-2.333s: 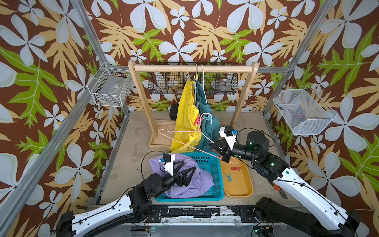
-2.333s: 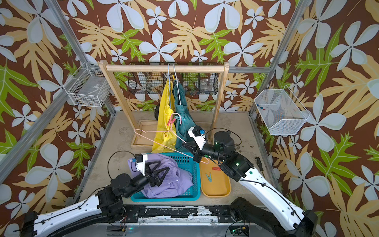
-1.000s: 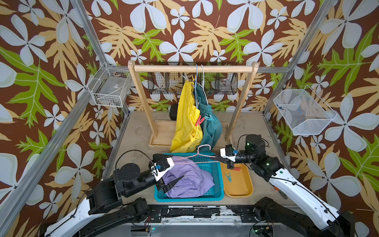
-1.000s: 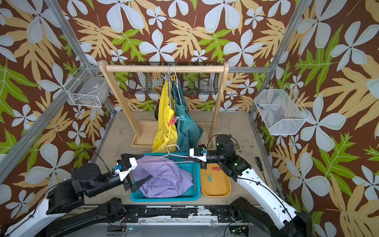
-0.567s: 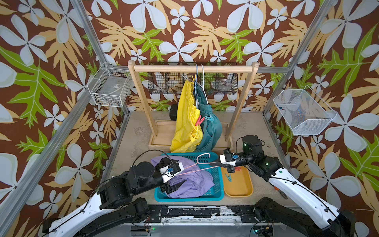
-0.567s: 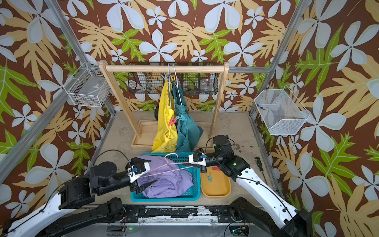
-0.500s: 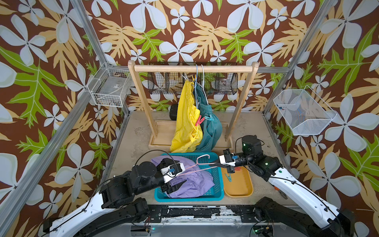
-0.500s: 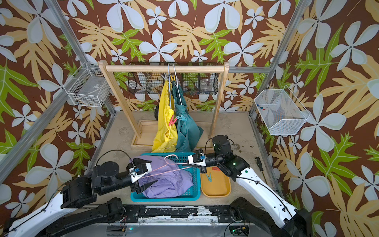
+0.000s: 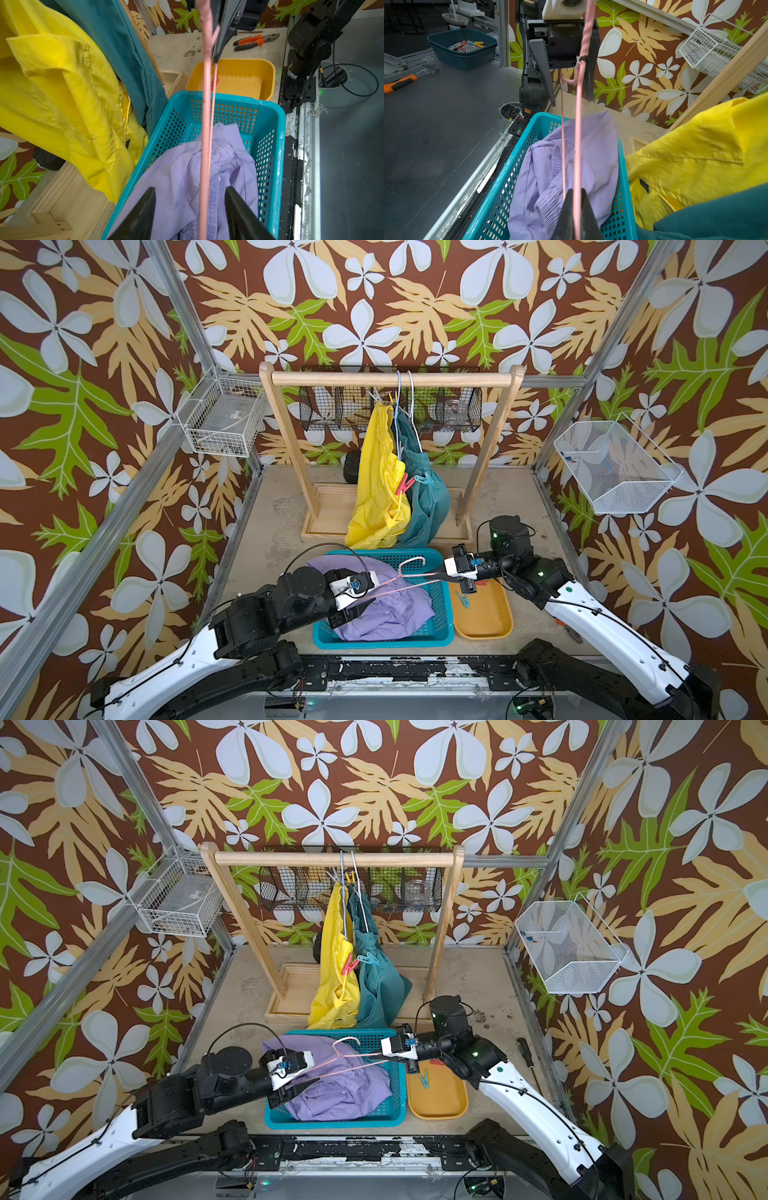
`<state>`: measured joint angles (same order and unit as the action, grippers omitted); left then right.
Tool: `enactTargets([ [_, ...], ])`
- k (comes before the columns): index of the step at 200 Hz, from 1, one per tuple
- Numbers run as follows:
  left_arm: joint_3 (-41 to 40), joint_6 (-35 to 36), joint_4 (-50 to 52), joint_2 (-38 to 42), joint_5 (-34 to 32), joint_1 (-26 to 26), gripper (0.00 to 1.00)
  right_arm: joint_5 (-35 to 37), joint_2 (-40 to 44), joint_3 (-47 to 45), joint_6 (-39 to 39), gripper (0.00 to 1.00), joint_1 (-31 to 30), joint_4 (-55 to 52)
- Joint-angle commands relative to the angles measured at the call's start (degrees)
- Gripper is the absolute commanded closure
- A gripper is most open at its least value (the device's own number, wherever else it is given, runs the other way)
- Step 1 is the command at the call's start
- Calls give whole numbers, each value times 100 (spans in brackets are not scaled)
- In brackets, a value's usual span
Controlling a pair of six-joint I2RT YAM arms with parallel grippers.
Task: Remove the clothespins securing shorts to the hanger
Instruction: Place the hanger on the clothesline.
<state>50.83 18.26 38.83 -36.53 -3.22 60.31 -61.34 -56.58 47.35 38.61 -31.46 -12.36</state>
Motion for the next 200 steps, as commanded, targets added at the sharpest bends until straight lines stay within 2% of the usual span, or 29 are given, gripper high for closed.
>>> enactTargets([
  [1,5,57,28,-12,-68,5,52,-25,39,-9,-51,100,0,136],
  [23,15,29,4,-8,-117,3,66,-20,49,-35,-73,99,-4,188],
  [41,1,28,-7,-18,-212,5,98,22,55,-59,-138,90,0,246],
  [46,-2,28,-7,-9,-227,0,100,31,62,-61,-143,86,-1,259],
  [50,-11,28,-15,-4,-238,6,100,45,75,-74,-162,79,0,281],
  [58,-12,22,-16,-4,-264,-2,100,142,98,-114,-277,53,-5,411],
  [69,3,13,-7,10,-298,6,100,268,188,-217,-480,40,-4,639],
  [72,0,6,-7,21,-298,-1,100,286,214,-240,-497,34,-8,667],
  [76,13,10,-15,47,-304,0,100,315,247,-271,-514,21,-10,744],
  [80,23,10,-24,71,-304,5,100,355,294,-299,-534,4,-10,799],
  [82,28,6,-31,93,-309,-5,100,380,318,-313,-549,1,-14,832],
  [101,21,36,-187,375,-323,3,100,921,651,-478,-798,0,-7,1359],
  [121,-77,105,-516,800,-484,3,100,1986,1295,-806,-1320,0,-2,2464],
  [143,-114,106,-939,1139,-618,-1,100,3558,2276,-1468,-2624,0,0,4391],
  [153,-208,96,-1346,1379,-673,3,100,4116,2592,-1624,-3243,0,0,4915],
  [173,-480,-7,-2425,1903,-900,1,100,4223,2688,-1291,-3746,0,0,4562],
  [200,-601,-253,-3608,2250,-1574,1,100,4653,2545,-977,-4040,0,-1,3987],
])
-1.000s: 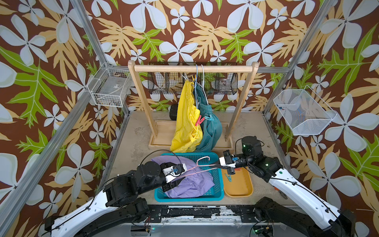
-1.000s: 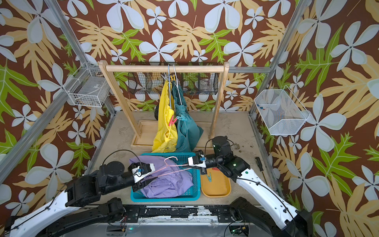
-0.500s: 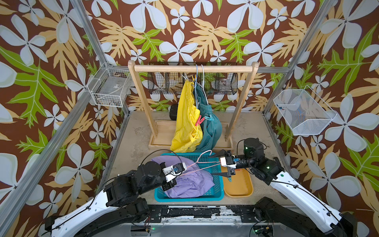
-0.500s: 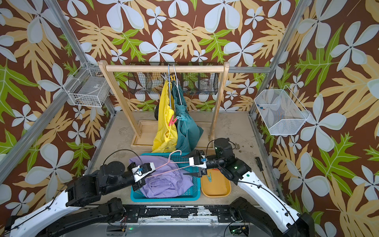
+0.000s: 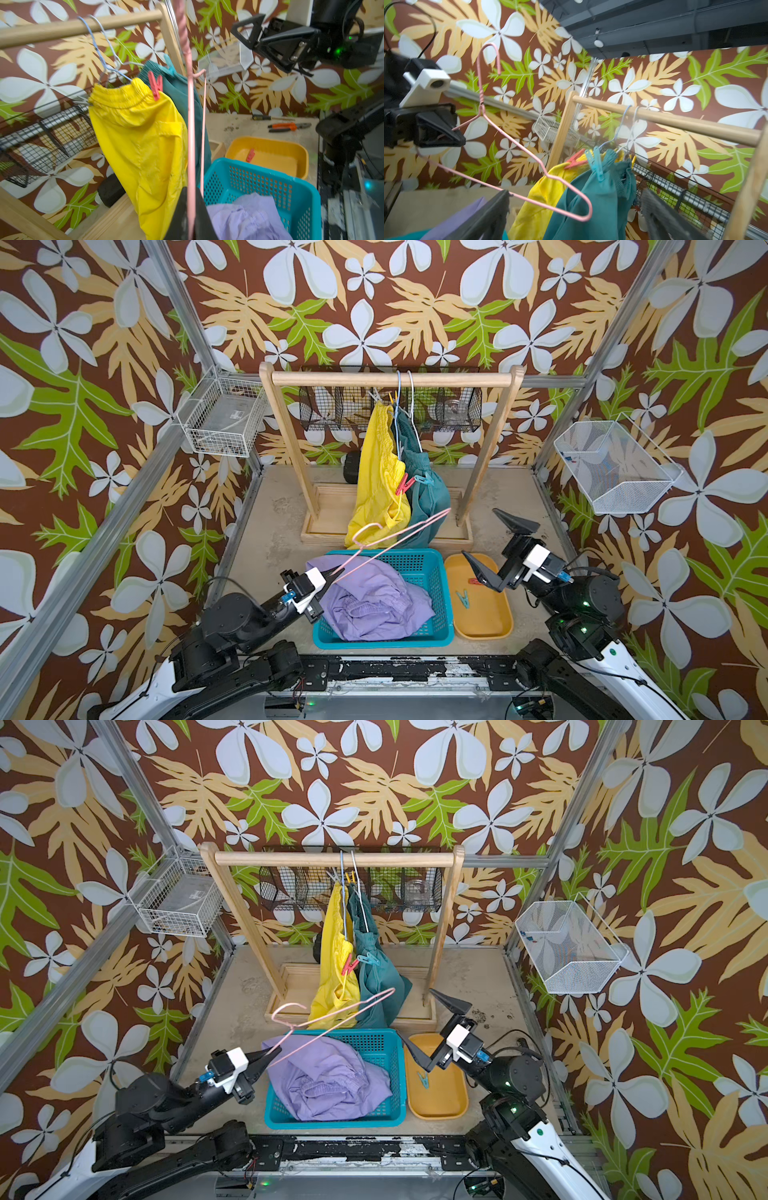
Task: Remove the clothespins securing shorts to the hanger
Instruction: Place the hanger on the clothesline.
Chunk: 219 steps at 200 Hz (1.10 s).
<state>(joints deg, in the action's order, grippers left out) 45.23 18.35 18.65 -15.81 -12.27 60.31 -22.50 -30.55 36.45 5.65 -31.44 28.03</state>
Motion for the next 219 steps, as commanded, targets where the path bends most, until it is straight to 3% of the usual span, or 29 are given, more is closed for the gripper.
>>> enactTargets([
  [1,-41,-270,-1631,185,-697,4,100,776,-57,111,-747,0,-3,-57],
  [25,171,-395,-2018,80,-1495,-4,100,569,-117,-3,-902,0,-4,11],
  [48,416,-413,-2146,-197,-2684,-3,100,308,-258,-5,-1129,0,-2,-64],
  [102,898,-557,-1577,-1151,-3994,-2,100,145,-681,146,-1476,0,-3,-757],
  [166,1519,-356,-1291,-2367,-4587,2,100,258,-234,-316,-1723,0,-4,-1139],
  [191,2531,-772,-238,-3126,-4120,0,100,412,-193,-397,-1754,0,-3,-1442],
  [219,3601,-721,409,-3901,-3917,-100,100,656,-199,-331,-1808,0,-2,-1882],
])
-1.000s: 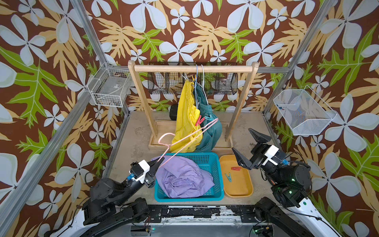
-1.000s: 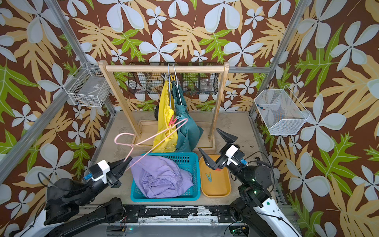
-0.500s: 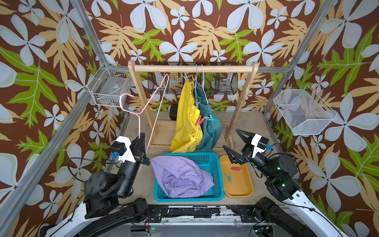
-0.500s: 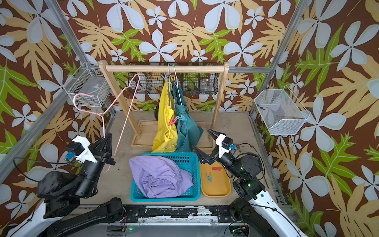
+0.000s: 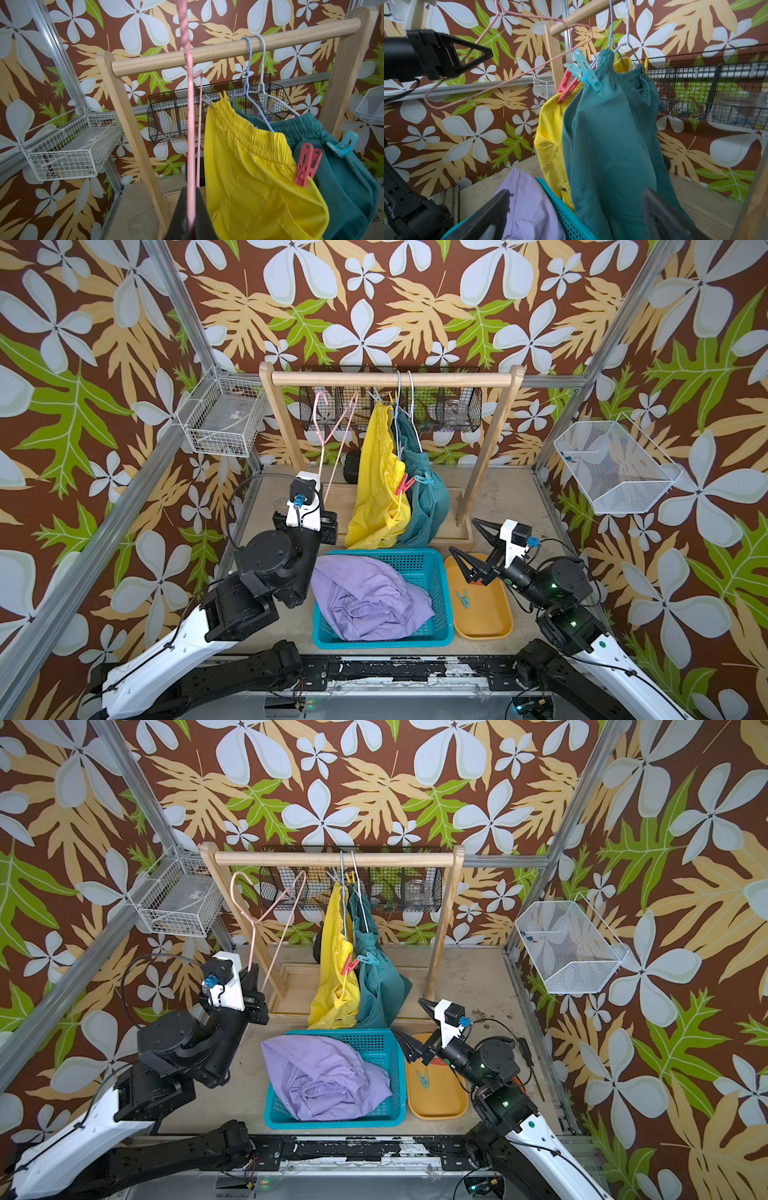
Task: Remove the clothespins securing shorts to the hanger
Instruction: Place the hanger on the clothesline.
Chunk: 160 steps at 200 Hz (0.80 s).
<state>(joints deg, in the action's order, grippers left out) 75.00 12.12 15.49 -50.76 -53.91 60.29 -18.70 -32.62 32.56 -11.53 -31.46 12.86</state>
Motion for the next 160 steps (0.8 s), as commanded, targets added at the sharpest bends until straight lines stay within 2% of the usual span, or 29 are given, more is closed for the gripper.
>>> enactTargets([
  [1,662,-110,749,-434,279,-110,100,273,5,63,-93,0,0,-377],
  [7,844,-222,903,-557,610,-279,100,300,-3,76,-105,0,0,-440],
  [22,1261,-632,1288,-840,1716,-1067,100,330,-24,118,-121,0,-1,-559],
  [29,1421,-766,1474,-1019,1961,-1386,100,315,-20,130,-130,0,0,-598],
  [64,1787,-729,1528,-1594,2459,-2061,100,267,122,45,-148,0,0,-706],
  [102,2541,-643,1562,-2257,2701,-2626,100,275,171,-75,-222,0,0,-706],
  [139,3222,-612,1540,-2860,3280,-3322,100,375,143,-78,-170,0,0,-745],
  [160,3561,-525,1578,-3227,3231,-3484,100,382,90,-56,-132,0,-5,-776],
])
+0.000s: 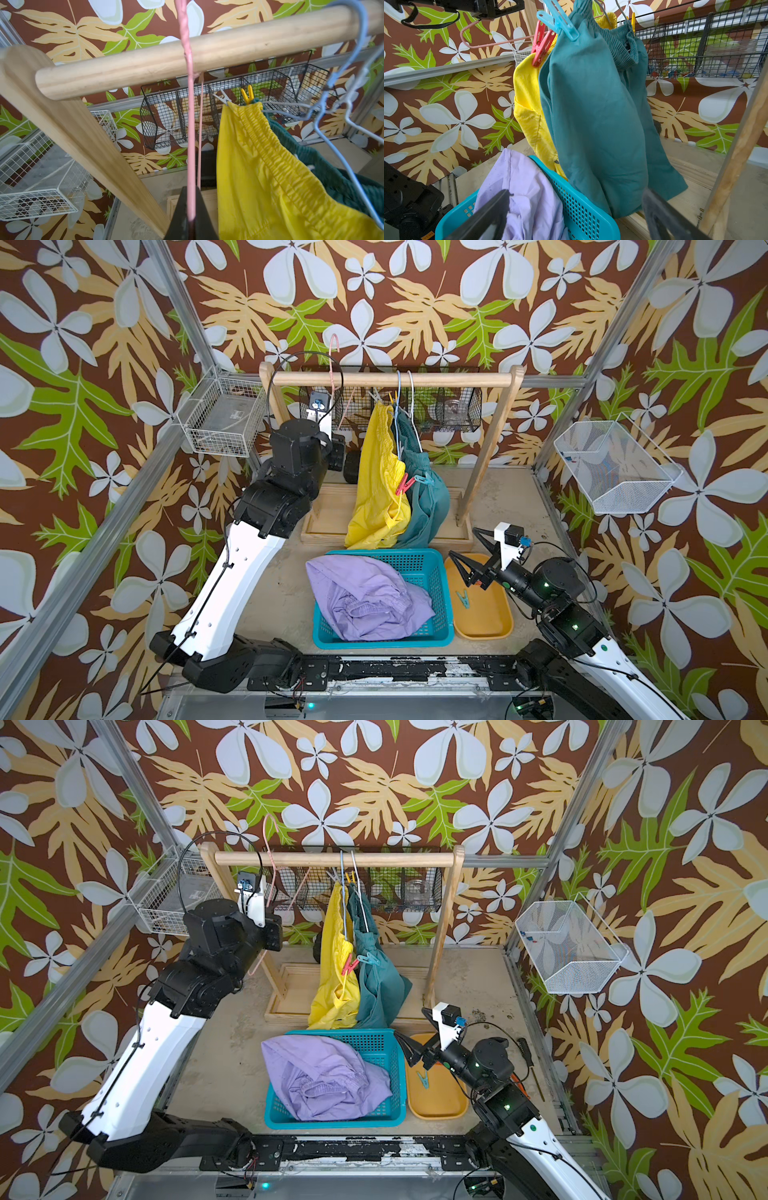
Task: Remove the clothespins securing shorts to the hanger
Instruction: Place the hanger on the clothesline.
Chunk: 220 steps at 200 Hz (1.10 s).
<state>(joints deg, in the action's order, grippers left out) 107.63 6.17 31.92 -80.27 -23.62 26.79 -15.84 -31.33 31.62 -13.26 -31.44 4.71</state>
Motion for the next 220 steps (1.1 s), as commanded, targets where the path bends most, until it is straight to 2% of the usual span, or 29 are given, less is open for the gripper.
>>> enactTargets([
  [1,313,73,-65,-291,187,-136,100,97,-39,38,41,0,-5,39],
  [46,328,20,-56,-630,215,-389,100,171,-90,57,102,0,-3,13],
  [139,-1686,-367,-826,207,-38,-433,100,220,-185,126,152,0,-3,-123],
  [144,-1785,-386,-895,264,-54,-437,89,246,-161,126,148,0,-2,-134],
  [157,-1894,-410,-929,375,-16,-435,51,296,-100,117,148,0,-2,-171],
  [166,-1919,-457,-933,447,26,-437,20,328,-73,121,148,0,-7,-211],
  [174,-1956,-497,-962,538,58,-437,2,331,-61,140,147,0,-3,-263],
  [220,-2510,-607,-1410,1354,41,-437,0,374,-5,161,130,0,-2,-471],
])
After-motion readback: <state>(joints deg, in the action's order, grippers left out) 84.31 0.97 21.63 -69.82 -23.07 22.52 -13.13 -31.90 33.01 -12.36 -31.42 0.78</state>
